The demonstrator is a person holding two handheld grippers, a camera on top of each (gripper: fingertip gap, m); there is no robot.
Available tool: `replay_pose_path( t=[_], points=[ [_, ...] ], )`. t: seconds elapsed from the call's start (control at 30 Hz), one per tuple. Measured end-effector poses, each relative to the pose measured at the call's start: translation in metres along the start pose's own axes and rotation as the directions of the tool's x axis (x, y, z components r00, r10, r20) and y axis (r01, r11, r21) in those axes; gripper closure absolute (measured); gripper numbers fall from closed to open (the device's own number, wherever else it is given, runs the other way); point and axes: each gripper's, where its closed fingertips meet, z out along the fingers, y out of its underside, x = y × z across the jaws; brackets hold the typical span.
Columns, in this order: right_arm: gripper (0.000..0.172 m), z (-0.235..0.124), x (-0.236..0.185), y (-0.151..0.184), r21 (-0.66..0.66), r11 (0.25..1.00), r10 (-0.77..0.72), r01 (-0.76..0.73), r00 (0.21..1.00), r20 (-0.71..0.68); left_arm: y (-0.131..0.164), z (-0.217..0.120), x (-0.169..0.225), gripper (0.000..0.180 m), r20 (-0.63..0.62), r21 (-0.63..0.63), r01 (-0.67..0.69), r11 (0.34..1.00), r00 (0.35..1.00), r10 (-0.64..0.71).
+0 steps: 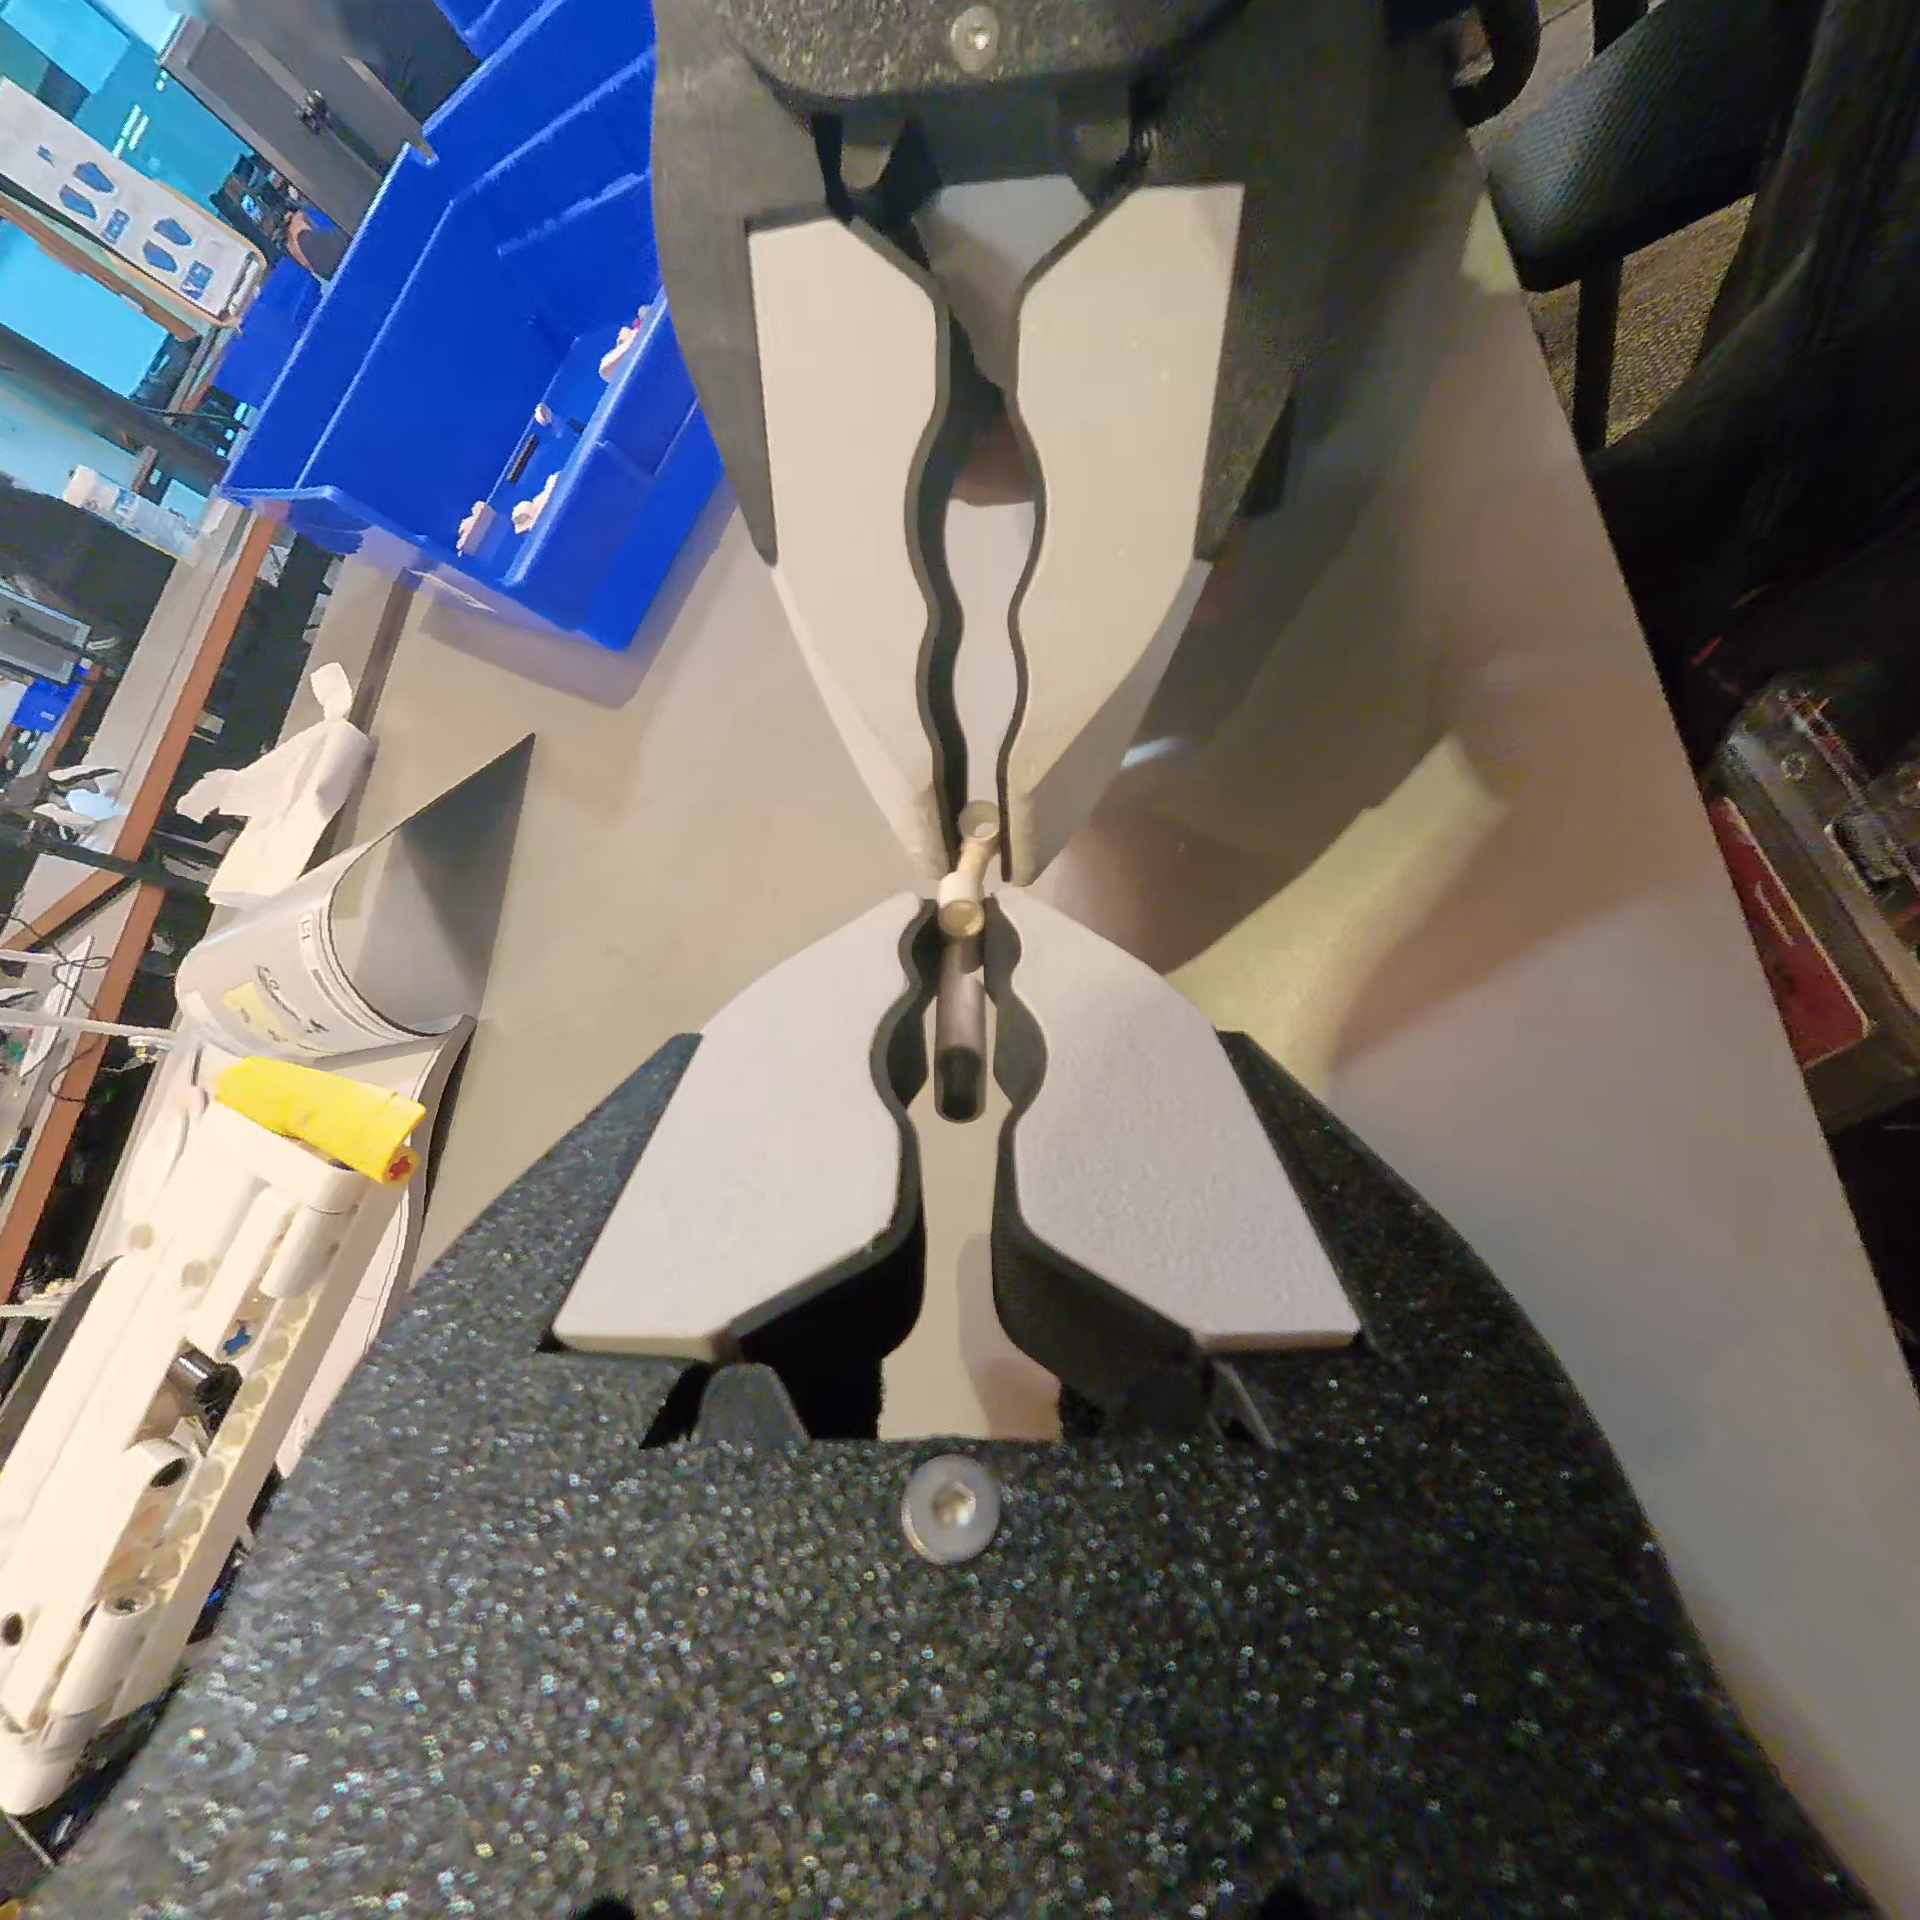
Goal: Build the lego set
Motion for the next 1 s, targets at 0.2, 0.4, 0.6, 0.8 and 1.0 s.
replay_pose_path(
  t=[0.2, 0.4, 0.6, 0.8, 1.0],
  points=[
    [0.165, 0.001, 0.0, 0.007, -0.021, 0.998, 0.068, -0.068, 0.997, 0.044, 0.002, 0.0, -0.001, 0.173, -0.01, -0.008, -0.006, 1.0, 1.0, 0.006],
    [0.165, 0.003, -0.003, 0.011, -0.038, 0.997, 0.074, -0.072, 0.995, 0.068, -0.007, -0.004, 0.001, 0.173, -0.07, 0.065, 0.037, 0.997, 0.997, -0.032],
    [0.165, 0.005, -0.006, 0.013, -0.063, 0.995, 0.082, -0.074, 0.989, 0.122, 0.006, 0.006, 0.01, 0.173, -0.138, -0.012, 0.028, 1.0, 0.99, -0.029],
    [0.165, 0.004, -0.004, 0.013, -0.044, 0.993, 0.117, -0.112, 0.984, 0.136, 0.006, 0.007, 0.009, 0.173, -0.157, 0.003, 0.086, 0.996, 0.984, -0.085],
    [0.165, 0.003, -0.004, 0.008, -0.01, 0.989, 0.149, -0.149, 0.976, 0.157, 0.011, 0.012, 0.013, 0.173, -0.166, -0.032, 0.078, 0.996, 0.983, -0.082]
  ],
)
